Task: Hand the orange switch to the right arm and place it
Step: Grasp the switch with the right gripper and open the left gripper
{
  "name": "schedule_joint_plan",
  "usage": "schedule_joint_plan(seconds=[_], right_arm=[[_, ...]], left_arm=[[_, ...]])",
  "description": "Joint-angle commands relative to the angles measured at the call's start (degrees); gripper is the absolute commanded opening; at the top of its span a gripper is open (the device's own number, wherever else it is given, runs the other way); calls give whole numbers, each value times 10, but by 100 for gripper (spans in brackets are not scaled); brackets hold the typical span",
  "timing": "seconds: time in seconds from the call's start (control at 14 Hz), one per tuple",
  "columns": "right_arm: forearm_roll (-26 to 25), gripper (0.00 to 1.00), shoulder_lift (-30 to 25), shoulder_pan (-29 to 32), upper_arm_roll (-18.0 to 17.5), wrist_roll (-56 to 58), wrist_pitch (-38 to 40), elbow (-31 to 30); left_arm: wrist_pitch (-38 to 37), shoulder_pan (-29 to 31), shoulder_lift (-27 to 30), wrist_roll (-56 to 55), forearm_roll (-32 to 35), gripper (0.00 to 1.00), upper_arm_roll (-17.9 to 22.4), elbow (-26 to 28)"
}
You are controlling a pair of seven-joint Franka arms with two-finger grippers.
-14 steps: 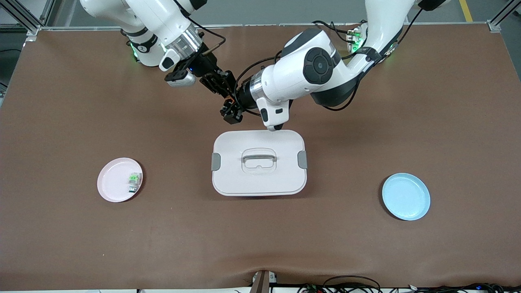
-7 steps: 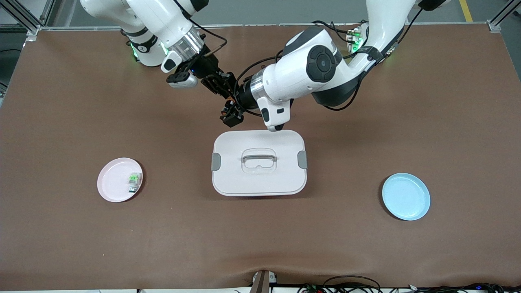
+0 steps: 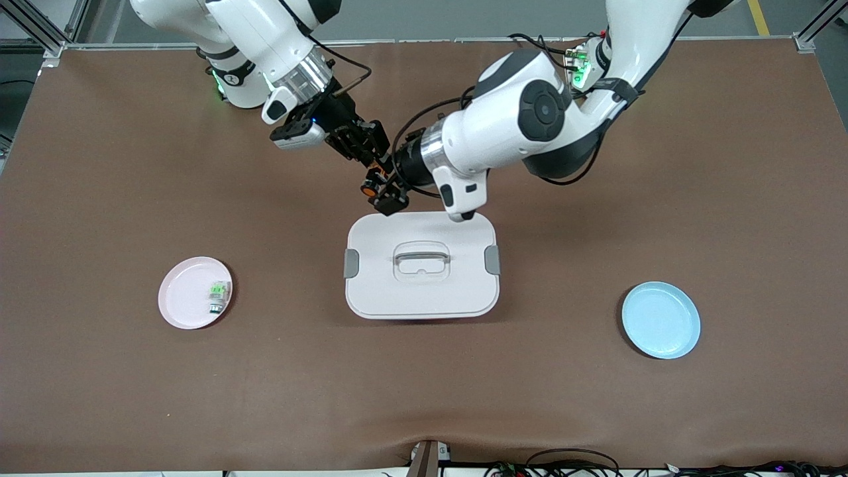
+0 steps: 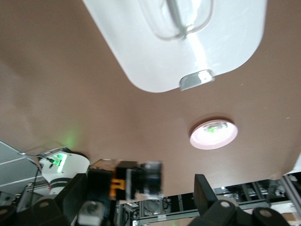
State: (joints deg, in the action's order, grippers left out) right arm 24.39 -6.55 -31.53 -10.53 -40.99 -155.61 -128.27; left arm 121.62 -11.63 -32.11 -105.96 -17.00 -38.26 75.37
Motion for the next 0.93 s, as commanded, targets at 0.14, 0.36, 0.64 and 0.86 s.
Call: schedule_joint_plan(seconds=[0.14,0.36,0.64,0.86], right_arm=[[-7,0,-4,44,0,285,97,-7],[-61,0,-3,100,0,422,157,-8],[-140,0,-3,217,0,697,222,-5],[-154,0,8,312,0,928,222,-1]], left_arm=[[-17,55,25,4,42,100,2,-1],[-34,86,32,36,75,100,-1,-1],[-66,133,52,154,81,100,1,0],[-85,151,57,236,113,100,3,1]])
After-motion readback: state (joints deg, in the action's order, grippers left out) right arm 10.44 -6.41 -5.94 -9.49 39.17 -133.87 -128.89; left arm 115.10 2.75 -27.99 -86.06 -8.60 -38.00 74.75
